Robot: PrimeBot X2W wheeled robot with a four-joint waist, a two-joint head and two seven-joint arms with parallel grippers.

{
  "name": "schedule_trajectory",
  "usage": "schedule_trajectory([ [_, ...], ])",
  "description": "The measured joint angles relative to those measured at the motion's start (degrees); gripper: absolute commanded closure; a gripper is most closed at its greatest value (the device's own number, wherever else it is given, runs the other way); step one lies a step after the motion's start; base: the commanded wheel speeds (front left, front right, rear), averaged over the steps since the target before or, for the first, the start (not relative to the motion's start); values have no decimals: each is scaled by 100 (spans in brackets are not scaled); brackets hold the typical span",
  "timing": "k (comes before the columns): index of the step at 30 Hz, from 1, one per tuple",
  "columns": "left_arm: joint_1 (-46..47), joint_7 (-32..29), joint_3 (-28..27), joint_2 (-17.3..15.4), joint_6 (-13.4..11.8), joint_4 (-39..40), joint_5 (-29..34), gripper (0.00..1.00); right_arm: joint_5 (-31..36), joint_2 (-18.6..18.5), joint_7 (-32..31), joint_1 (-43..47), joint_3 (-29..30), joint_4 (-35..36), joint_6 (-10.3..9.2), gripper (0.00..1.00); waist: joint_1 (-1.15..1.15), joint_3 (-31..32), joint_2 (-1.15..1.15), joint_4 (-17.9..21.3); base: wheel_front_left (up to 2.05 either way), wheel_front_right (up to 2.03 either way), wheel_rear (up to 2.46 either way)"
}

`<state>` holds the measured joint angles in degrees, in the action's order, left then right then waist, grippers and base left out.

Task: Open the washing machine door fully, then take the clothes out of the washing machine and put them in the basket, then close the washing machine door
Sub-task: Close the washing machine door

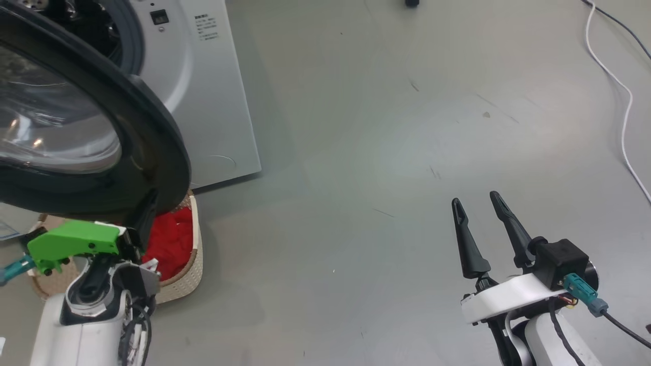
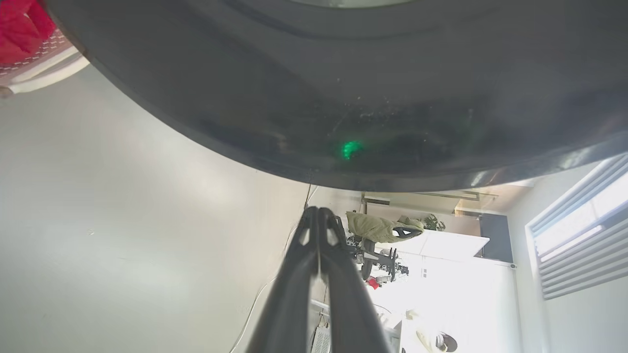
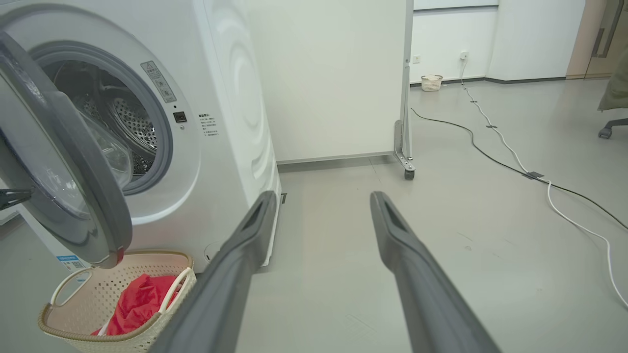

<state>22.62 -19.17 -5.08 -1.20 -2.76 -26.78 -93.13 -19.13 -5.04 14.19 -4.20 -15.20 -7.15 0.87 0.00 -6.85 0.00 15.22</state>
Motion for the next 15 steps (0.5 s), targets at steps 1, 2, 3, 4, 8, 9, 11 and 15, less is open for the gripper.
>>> schedule_trajectory([
  [1, -51, 2, 71, 0, 59, 16, 100, 100, 2, -21, 0, 6, 14, 0, 0, 0, 0, 32, 0, -60, 0, 0, 0],
  [2, -94, 8, 152, -3, 127, 49, 256, 100, 5, -40, 0, 9, 26, 0, 0, 0, 0, 63, 0, -121, 0, 0, 0],
  [3, -94, 8, 152, -3, 127, 49, 256, 100, 5, -40, 0, 9, 26, 0, 0, 0, 0, 63, 0, -121, 0, 0, 0],
  [4, -136, 8, 256, -5, 209, 96, 410, 100, 8, -55, 0, 12, 43, 0, 0, 0, 0, 94, 0, -184, 0, 0, 0],
  [8, -404, 89, 749, -126, 523, 227, 1133, 100, 9, -68, 0, 66, 96, 2, 0, 0, 0, 219, 0, -452, 0, 0, 0],
  [9, -488, 137, 837, -190, 602, 252, 1318, 100, 9, -79, 0, 102, 107, 2, 0, 0, 0, 251, 0, -521, 0, 0, 0],
  [11, -643, 241, 979, -323, 731, 307, 1607, 100, 11, -105, 0, 159, 124, 0, 0, 0, 0, 316, 0, -660, 0, 0, 0],
  [15, -869, 480, 1305, -601, 794, 402, 2330, 100, 18, -157, 0, 224, 146, 10, 0, 0, 0, 444, 0, -933, 0, 0, 0],
])
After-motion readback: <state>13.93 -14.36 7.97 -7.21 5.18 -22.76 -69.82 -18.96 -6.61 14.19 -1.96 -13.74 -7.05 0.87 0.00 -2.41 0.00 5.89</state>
